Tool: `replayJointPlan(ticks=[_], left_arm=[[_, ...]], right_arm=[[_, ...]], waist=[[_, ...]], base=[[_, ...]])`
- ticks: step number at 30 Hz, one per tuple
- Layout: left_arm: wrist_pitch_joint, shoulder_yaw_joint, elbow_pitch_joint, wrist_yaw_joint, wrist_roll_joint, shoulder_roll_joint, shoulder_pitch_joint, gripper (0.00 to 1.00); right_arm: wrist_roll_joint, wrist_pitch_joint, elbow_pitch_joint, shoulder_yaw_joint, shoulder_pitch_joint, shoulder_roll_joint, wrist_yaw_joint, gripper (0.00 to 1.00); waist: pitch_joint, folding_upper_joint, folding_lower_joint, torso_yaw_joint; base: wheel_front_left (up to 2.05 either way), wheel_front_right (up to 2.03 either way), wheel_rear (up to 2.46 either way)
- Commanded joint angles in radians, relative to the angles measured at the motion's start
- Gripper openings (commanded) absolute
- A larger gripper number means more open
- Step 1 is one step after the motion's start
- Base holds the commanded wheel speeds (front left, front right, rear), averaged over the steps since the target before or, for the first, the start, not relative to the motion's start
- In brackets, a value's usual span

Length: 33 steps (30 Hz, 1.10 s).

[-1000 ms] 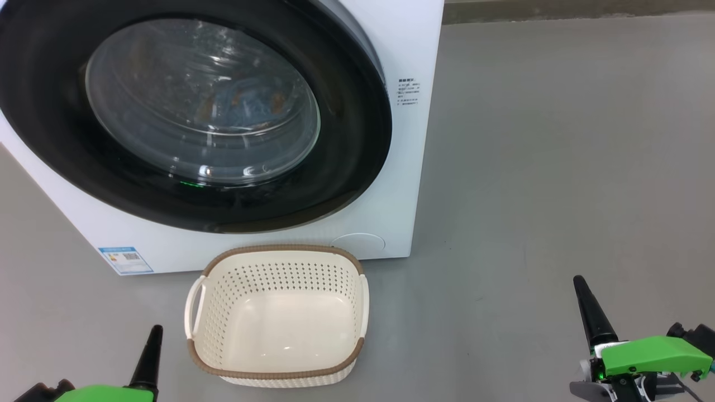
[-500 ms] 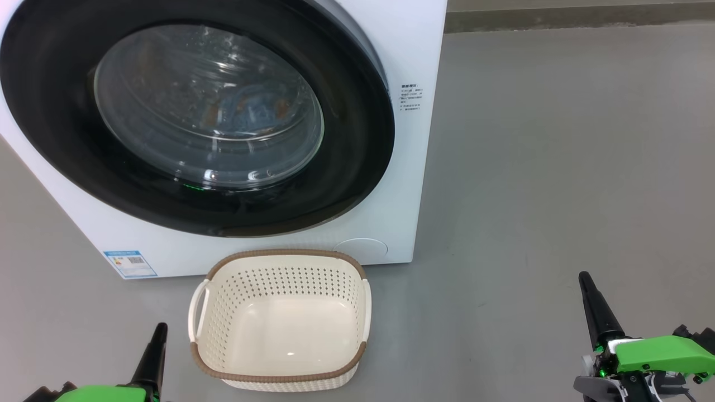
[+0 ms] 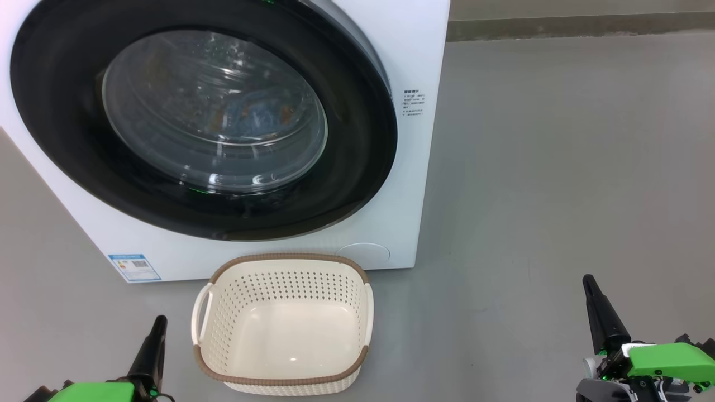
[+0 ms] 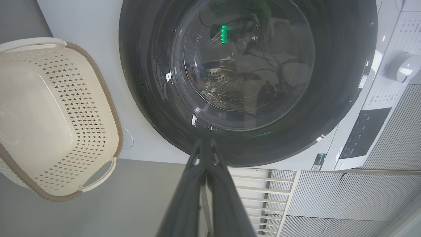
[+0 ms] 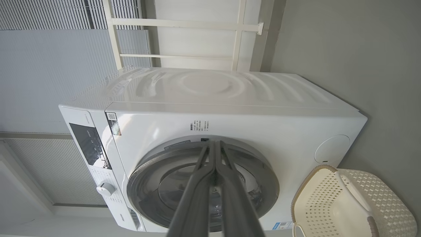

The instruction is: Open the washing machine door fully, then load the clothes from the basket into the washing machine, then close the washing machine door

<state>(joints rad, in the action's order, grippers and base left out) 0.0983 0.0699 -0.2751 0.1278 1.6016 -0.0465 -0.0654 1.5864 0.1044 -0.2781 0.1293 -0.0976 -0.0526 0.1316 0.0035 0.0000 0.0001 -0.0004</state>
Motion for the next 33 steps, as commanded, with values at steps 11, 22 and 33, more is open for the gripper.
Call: replayJointPlan(ticks=[11,22,33], left_arm=[[0.009,0.036,0.030,0.003,0.013,-0.010,-0.042,0.00],[0.010,0.038,0.030,0.003,0.012,-0.009,-0.042,0.00],[0.011,0.039,0.030,0.003,0.011,-0.008,-0.042,0.00]], right_arm=[[0.024,0.007,0.034,-0.018,-0.010,0.000,-0.001,0.00],[0.023,0.007,0.033,-0.017,-0.010,0.000,-0.001,0.00],[0.023,0.008,0.033,-0.017,-0.010,0.001,-0.001,0.00]], waist=[[0.000,0.0000,0.0000,0.000],[0.000,0.0000,0.0000,0.000],[0.000,0.0000,0.0000,0.000]], base=[[0.00,0.00,0.00],[0.00,0.00,0.00],[0.00,0.00,0.00]])
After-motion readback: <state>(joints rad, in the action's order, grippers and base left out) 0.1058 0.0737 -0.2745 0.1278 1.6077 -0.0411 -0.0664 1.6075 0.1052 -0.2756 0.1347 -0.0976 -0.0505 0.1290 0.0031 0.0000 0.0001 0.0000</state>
